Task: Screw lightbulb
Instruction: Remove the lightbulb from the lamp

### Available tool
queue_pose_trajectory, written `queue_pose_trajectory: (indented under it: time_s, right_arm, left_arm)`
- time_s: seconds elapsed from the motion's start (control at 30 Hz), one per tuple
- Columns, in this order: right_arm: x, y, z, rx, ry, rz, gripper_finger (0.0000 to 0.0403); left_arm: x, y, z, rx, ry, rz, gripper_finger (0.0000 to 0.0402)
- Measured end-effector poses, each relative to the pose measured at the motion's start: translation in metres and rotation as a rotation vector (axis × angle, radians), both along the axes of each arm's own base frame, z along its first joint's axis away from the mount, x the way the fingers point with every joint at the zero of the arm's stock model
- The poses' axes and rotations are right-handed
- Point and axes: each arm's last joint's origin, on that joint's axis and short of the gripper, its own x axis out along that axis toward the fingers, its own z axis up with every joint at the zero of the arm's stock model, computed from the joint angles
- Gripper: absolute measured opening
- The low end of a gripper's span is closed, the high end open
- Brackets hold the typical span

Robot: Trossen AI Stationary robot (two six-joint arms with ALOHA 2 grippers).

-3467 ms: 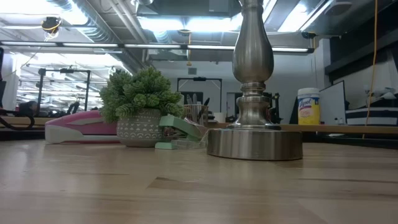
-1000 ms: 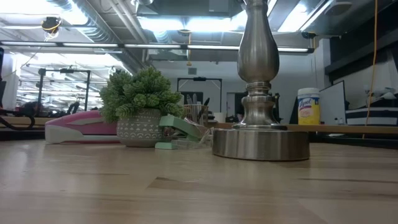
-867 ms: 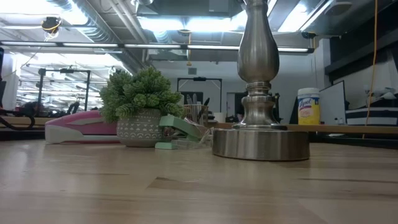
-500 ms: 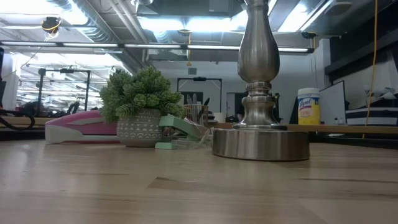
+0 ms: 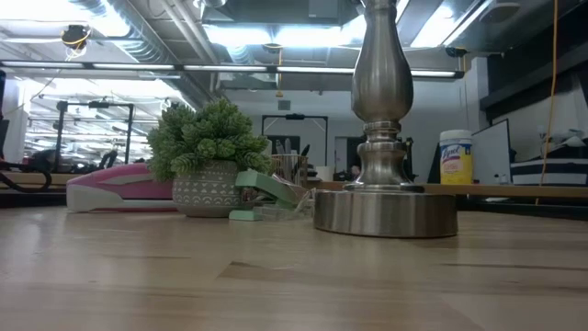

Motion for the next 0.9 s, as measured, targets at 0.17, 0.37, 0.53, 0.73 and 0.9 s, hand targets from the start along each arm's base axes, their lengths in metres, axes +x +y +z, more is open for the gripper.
queue_pose_trajectory:
  time_s: [0.17, 0.37, 0.53, 0.73, 0.9]
  right_arm:
    - [-0.016, 0.005, 0.009, -0.036, -0.015, 0.038, 0.0017]
    - [-0.048, 0.012, 0.024, -0.004, -0.047, 0.074, 0.0017]
    - [-0.052, 0.023, 0.022, -0.042, -0.044, 0.214, 0.0020]
    - [-0.044, 0.030, 0.014, 0.009, -0.042, 0.324, 0.0085]
    - [-0.034, 0.028, 0.008, 0.082, -0.025, 0.242, 0.0185]
  left_arm:
    - [0.000, 0.000, 0.000, 0.005, -0.004, 0.005, 0.0001]
    - [0.000, 0.000, 0.001, 0.004, -0.004, 0.013, 0.0001]
    - [0.000, 0.002, 0.000, 0.005, -0.002, 0.017, 0.0001]
    - [0.000, 0.002, 0.001, 0.017, 0.002, 0.036, 0.0001]
    - [0.000, 0.002, -0.001, 0.021, 0.018, 0.044, 0.0001]
